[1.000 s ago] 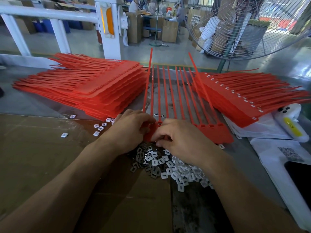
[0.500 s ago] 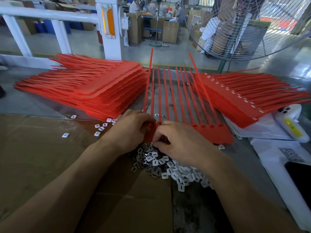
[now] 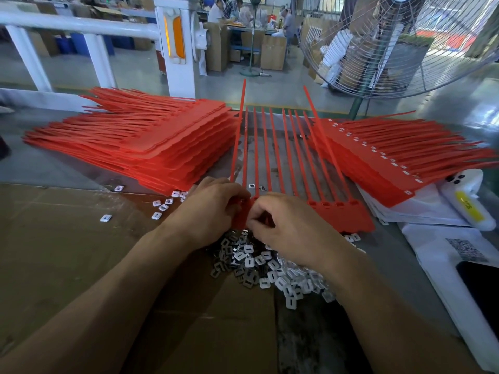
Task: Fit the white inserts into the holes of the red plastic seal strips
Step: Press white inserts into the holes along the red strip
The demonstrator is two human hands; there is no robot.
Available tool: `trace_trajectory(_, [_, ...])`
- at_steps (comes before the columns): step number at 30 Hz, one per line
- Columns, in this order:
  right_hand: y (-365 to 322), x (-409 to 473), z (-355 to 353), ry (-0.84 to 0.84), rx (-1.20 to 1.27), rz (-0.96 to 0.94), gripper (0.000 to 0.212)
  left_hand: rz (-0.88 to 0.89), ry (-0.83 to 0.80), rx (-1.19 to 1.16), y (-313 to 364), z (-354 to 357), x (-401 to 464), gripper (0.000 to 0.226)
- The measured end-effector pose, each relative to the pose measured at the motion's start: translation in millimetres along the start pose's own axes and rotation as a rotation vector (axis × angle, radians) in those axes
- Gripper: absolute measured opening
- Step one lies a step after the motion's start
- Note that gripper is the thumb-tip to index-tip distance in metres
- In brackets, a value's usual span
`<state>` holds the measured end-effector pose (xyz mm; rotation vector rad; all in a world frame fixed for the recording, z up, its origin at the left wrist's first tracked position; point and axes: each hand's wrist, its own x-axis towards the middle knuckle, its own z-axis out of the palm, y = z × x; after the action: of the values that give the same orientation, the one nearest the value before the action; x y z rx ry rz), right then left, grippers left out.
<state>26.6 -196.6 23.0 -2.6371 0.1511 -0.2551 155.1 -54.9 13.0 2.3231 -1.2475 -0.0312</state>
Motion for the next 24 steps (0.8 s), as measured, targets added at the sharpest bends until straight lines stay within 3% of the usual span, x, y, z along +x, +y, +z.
trace_trajectory(24, [-7.5, -1.0, -1.8, -0.100, 0.030, -0.037, 0.010, 0.002, -0.003, 0.008, 1.6, -1.7, 0.6, 0.032])
